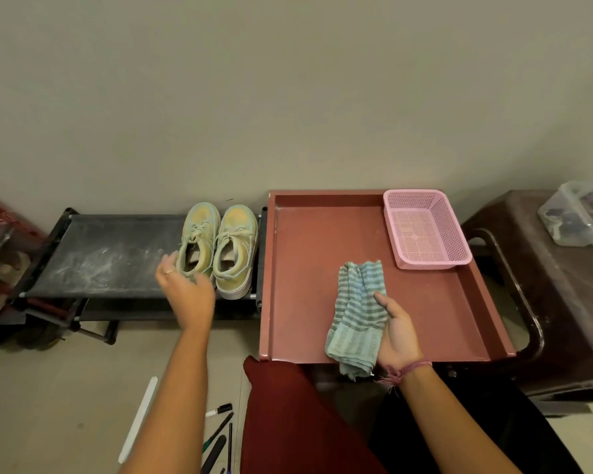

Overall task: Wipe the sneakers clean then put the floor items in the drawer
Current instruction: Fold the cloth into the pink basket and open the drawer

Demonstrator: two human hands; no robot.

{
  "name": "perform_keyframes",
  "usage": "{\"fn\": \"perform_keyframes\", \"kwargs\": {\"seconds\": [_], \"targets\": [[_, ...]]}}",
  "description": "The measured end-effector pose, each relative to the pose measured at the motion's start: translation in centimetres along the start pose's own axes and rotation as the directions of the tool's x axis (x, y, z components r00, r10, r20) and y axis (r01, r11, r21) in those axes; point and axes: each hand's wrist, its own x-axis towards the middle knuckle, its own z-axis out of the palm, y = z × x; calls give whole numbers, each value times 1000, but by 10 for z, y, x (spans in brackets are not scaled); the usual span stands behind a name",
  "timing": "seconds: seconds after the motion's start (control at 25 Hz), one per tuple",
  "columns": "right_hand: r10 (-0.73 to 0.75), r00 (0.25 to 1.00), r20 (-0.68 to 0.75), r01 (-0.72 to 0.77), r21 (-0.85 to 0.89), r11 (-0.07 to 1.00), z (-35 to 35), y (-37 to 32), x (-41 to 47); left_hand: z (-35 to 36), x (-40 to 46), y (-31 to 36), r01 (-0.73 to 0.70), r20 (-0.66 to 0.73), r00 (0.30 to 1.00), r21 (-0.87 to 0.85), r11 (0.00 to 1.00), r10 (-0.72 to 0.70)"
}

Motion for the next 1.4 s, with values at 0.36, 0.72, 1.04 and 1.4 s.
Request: {"fn": "perform_keyframes", "kwargs": {"seconds": [0.36, 0.72, 1.04, 1.4], "targets": [[-157, 965, 211, 210, -258, 943, 22, -25, -81, 49, -174, 97, 357, 685, 725, -287, 889, -69], [-292, 901, 321, 391, -310, 866, 17, -57, -136, 42, -226, 157, 452, 685, 727, -434, 779, -40], [-368, 739, 564, 664, -701, 260, 27, -117, -173, 29, -233, 172, 371, 759, 638, -451, 812, 131], [-392, 765, 511, 635, -704, 320, 20, -132, -175, 33, -240, 176, 496, 758, 643, -522, 694, 110]]}}
